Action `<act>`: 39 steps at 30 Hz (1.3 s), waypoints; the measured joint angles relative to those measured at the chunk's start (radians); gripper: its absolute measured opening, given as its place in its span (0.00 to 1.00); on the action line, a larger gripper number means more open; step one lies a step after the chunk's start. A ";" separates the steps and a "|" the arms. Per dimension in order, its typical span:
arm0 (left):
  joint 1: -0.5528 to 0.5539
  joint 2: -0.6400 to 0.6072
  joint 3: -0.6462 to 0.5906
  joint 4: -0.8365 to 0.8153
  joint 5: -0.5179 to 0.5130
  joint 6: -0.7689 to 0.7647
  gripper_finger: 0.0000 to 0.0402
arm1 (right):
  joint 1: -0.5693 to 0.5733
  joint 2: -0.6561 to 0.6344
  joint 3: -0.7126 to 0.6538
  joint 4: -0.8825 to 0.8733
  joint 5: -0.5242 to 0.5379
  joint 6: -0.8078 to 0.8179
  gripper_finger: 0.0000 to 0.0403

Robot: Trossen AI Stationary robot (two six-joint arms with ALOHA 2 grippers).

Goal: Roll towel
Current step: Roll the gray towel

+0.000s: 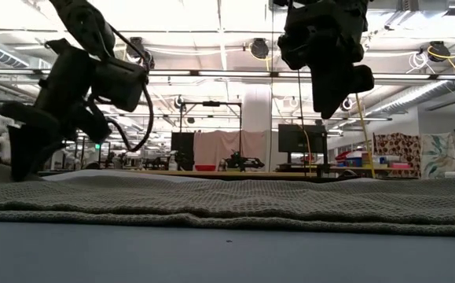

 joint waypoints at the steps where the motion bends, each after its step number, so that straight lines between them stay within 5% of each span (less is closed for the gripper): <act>1: 0.000 0.007 0.000 0.012 0.003 0.008 0.36 | 0.000 0.000 0.000 -0.005 0.001 -0.002 0.27; 11: 0.005 0.028 0.014 0.030 -0.073 0.105 0.02 | -0.001 0.000 0.000 -0.025 0.004 -0.032 0.27; 21: 0.042 0.028 0.177 0.132 -0.198 0.401 0.01 | -0.019 0.000 0.000 -0.204 0.035 -0.058 0.27; 28: 0.184 0.065 0.280 0.220 -0.350 0.610 0.01 | -0.015 -0.038 0.000 -0.291 0.054 -0.066 0.27; 39: 0.350 0.219 0.363 0.507 -0.379 0.946 0.01 | 0.020 -0.048 -0.007 -0.246 0.052 0.036 0.27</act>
